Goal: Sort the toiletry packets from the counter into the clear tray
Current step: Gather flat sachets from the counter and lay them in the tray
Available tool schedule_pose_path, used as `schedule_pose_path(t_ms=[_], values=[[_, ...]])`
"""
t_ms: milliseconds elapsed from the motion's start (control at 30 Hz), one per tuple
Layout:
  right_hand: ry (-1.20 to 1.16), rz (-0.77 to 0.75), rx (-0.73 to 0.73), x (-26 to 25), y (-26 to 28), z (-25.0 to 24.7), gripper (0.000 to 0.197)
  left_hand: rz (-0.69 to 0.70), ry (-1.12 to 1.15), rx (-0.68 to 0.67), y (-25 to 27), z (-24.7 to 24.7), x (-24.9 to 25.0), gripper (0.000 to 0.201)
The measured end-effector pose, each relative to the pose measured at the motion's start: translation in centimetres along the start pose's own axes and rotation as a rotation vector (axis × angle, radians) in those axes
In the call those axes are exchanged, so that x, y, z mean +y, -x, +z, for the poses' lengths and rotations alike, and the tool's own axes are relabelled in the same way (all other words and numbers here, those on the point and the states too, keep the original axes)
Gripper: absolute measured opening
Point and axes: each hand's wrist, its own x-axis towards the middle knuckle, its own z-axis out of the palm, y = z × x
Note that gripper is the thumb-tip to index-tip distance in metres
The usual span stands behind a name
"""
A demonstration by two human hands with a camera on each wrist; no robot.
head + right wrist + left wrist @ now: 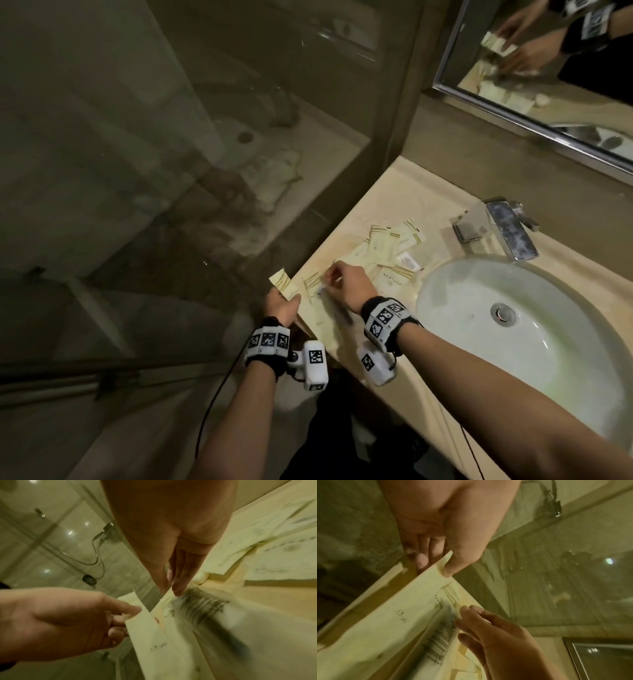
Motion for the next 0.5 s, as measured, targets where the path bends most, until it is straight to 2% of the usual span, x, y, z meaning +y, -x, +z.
schedule_pose_path(t_ms=[133, 233, 400, 500], values=[[0.178, 0.061, 0.022, -1.5, -1.4, 1.9, 0.040, -0.042, 0.056, -0.003, -1.4, -0.3, -0.9, 0.037], [0.267, 0.122, 0.043, -2.0, -2.3, 2.8, 0.049, -0.015, 0.006, -0.040, -2.0, -0.7, -1.0, 0.034], [0.379, 0.169, 0.048, -2.8, -2.9, 4.0, 0.041, -0.007, -0.015, -0.073, -2.3, -1.4, -1.2, 0.035], [0.370, 0.201, 0.037, -3.5, -3.3, 4.4, 0.034, -0.011, 0.009, -0.079, -2.1, -1.8, -1.0, 0.035]])
